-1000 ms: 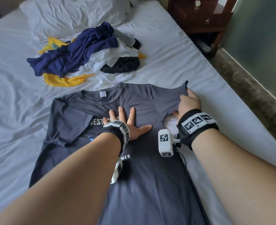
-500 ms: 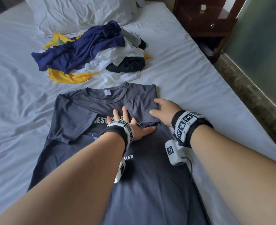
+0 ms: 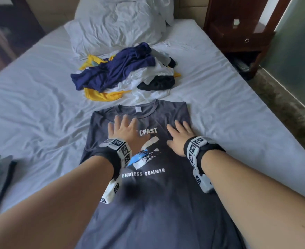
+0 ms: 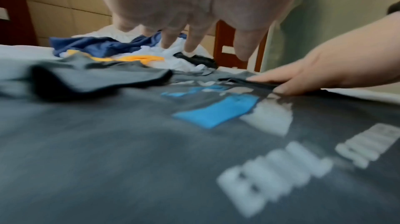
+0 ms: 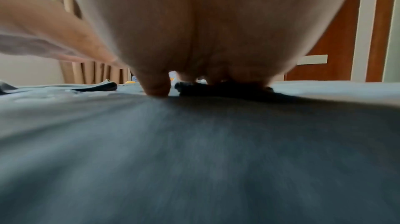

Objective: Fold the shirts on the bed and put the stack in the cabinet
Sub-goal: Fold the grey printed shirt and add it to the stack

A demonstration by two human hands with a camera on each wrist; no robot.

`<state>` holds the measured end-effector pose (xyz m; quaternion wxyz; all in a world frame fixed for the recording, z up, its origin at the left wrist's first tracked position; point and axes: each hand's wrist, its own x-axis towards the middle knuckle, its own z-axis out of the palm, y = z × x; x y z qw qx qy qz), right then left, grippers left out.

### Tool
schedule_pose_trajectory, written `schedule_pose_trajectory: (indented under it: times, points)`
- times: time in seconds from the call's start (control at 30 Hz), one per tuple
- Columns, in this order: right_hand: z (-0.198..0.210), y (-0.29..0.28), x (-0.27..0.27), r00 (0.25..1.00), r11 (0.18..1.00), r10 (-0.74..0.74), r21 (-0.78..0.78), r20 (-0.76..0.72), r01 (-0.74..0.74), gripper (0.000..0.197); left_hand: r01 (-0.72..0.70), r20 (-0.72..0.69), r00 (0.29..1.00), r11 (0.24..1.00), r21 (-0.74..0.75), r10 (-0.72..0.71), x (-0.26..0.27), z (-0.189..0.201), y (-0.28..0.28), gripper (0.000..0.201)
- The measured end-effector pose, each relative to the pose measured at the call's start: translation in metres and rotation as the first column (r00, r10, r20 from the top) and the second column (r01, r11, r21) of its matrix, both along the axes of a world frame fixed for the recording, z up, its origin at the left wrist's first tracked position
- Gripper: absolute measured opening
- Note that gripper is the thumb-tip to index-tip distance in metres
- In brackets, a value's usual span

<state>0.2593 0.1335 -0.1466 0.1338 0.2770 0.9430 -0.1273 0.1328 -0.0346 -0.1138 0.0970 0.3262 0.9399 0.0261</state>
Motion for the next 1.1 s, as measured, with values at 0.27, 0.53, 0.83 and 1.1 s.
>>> schedule_pose_trajectory:
  times: [0.27,0.53,0.83,1.1]
  points:
    - [-0.015,0.008,-0.001,0.975,0.998,0.055,-0.036,0.213,-0.049,0.070,-0.117,0.219,0.959,0.952,-0.282,0.182,-0.025,-0.050,-0.043,0.110]
    - [0.003,0.005,0.001,0.992,0.995,-0.009,-0.097,0.127,0.021,0.070,-0.111,0.236,0.958,0.970,-0.216,0.162,-0.026,-0.044,-0.046,0.109]
    - [0.042,-0.006,0.146,0.797,0.720,-0.596,-0.375,0.097,0.584,0.024,-0.322,0.219,0.928,0.945,0.062,0.302,-0.001,-0.014,-0.149,0.049]
    - [0.051,-0.091,0.248,0.749,0.594,-0.633,-0.499,0.194,0.631,0.017,-0.519,0.307,0.800,0.851,-0.077,0.516,0.085,0.000,-0.250,0.052]
